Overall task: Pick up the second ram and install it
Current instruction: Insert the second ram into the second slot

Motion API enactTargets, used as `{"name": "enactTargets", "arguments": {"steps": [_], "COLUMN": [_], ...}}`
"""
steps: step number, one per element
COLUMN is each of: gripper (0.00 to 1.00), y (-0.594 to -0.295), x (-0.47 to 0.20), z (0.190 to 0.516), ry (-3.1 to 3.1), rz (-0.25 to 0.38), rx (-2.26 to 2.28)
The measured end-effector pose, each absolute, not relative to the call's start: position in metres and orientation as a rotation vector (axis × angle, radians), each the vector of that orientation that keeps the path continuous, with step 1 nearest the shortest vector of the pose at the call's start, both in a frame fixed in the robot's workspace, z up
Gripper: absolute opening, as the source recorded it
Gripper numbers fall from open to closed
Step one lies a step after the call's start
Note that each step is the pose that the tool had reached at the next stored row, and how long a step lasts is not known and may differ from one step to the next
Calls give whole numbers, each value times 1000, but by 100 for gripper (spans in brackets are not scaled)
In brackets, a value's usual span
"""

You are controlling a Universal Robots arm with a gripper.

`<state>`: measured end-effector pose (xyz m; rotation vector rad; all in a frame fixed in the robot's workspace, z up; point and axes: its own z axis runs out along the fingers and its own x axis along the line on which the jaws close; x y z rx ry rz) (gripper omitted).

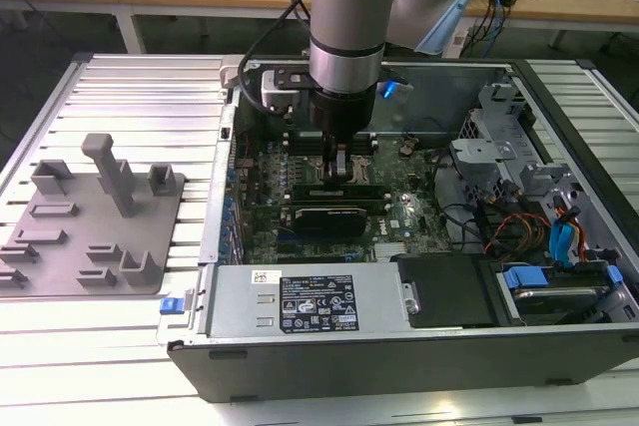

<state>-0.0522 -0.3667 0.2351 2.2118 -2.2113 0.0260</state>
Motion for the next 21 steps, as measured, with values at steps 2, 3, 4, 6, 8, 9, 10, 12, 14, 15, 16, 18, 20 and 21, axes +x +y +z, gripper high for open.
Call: {"name": "enactTargets", "arguments": {"steps": [2,3,4,6,8,9,10,12,14,15,16,18,20,21], "gripper": [9,9,9,9,9,9,9,9,9,9,9,9,9,9], "y": [-367,-367,-367,-367,-367,-367,-367,-367,-367,-367,-367,-367,-367,-367], "x": [-52,-52,-52,-52,-52,-52,-52,-52,-52,-52,-52,-52,-52,-52], "z": [235,235,235,235,235,235,235,233,233,234,236,239,240,240], "ry": [-2212,-2212,-2212,-2212,-2212,-2212,-2212,-2214,-2214,-2214,-2214,-2214,-2214,-2214], "rz": [28,28,28,28,28,28,28,32,32,32,32,32,32,32], "rx": [2212,2213,2213,2213,2213,2213,2213,2215,2214,2215,2215,2215,2215,2215]}}
